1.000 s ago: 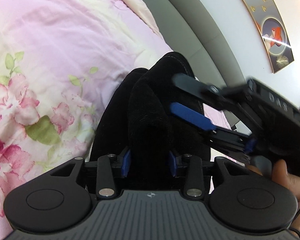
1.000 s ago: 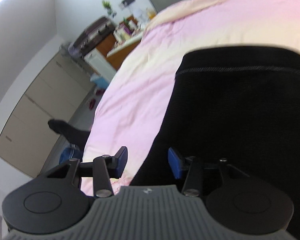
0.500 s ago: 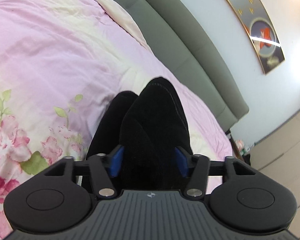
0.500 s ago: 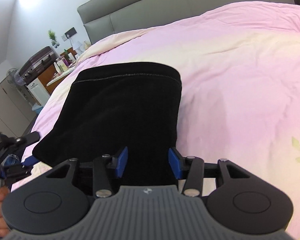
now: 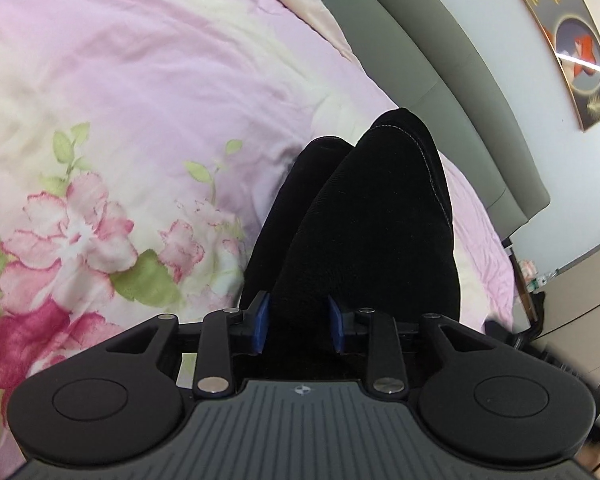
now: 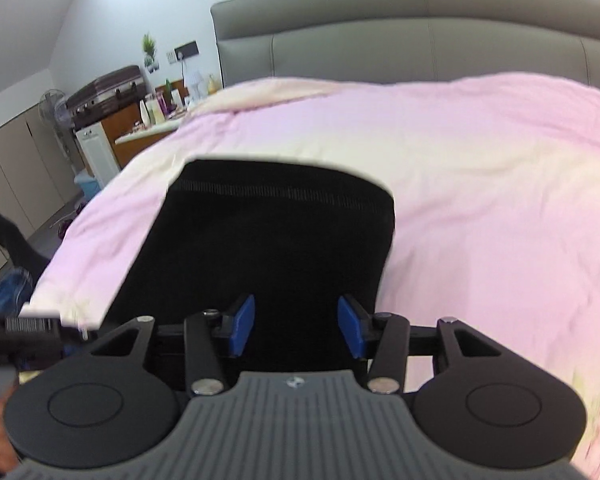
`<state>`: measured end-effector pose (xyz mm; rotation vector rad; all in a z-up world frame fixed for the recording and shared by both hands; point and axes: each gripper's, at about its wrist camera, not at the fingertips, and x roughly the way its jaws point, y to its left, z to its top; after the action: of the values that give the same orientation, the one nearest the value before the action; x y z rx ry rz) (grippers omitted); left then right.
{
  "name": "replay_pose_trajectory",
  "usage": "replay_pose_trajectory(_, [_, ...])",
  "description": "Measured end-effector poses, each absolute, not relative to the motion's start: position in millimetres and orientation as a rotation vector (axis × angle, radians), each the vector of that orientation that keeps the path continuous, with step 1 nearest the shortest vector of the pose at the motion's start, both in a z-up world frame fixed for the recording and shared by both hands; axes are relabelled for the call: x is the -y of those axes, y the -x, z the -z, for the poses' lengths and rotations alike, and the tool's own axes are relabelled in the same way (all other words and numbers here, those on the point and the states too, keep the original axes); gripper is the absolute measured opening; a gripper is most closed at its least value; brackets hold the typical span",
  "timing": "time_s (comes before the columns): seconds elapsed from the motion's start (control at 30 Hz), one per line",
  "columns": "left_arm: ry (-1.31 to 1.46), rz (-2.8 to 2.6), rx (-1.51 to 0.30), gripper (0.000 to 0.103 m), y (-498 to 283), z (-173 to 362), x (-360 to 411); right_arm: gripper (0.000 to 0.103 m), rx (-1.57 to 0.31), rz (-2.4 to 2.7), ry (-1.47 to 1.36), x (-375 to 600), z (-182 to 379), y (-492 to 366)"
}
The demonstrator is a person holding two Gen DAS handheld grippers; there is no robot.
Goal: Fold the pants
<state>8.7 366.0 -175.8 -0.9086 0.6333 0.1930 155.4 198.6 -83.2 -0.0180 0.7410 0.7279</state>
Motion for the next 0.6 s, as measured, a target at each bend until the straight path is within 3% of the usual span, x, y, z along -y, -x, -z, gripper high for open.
replay_pose_trajectory(0.33, [0.925, -0.172, -0.637, 0.043, -3.8, 185.8, -373.8, 0.045, -0.748, -0.795, 0.146, -334.3, 77.1, -227.9])
replay_pose_trajectory(0.6, [0.919, -0.203, -0.653, 0.044, -5.7, 192.7, -385.1, 0.042, -0.972, -0.758, 0.165, -420.8, 131.2, -275.4])
